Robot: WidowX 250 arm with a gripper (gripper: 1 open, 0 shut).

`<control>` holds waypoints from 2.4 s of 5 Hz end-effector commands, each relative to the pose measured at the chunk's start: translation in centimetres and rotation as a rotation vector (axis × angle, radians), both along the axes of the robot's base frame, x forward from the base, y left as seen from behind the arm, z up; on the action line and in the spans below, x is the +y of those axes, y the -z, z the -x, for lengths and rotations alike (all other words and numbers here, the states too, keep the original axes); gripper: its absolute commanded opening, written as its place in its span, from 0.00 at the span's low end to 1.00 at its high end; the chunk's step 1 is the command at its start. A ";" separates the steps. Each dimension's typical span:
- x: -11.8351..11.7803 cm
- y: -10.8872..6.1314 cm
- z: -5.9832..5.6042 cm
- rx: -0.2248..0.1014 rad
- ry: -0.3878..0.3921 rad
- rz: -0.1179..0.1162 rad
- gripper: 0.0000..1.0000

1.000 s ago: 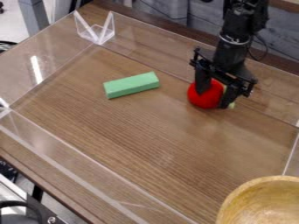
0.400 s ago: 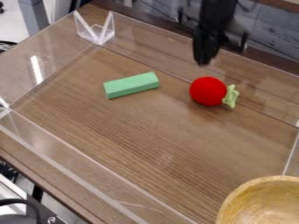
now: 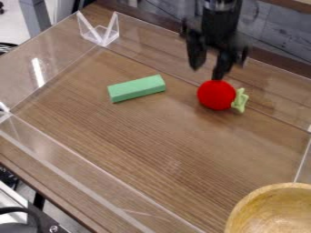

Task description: Move the red fruit to the left

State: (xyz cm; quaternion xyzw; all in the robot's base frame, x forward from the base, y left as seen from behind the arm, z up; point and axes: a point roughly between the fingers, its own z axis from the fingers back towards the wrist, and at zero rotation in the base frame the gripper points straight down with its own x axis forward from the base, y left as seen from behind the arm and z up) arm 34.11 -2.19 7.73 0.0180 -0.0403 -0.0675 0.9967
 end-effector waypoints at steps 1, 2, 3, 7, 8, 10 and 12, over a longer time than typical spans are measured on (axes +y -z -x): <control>-0.2 0.6 -1.1 -0.034 0.052 -0.002 1.00; -1.2 2.2 -1.4 -0.016 0.047 -0.006 1.00; -1.8 2.8 -1.7 -0.016 0.038 -0.003 0.00; -0.1 -6.6 0.0 -0.179 -0.090 0.069 0.00; 2.9 -8.0 1.0 -0.202 -0.143 0.066 0.00; 11.6 -6.6 2.7 -0.171 -0.191 0.001 0.00; 17.8 -4.7 2.7 -0.137 -0.190 -0.041 0.00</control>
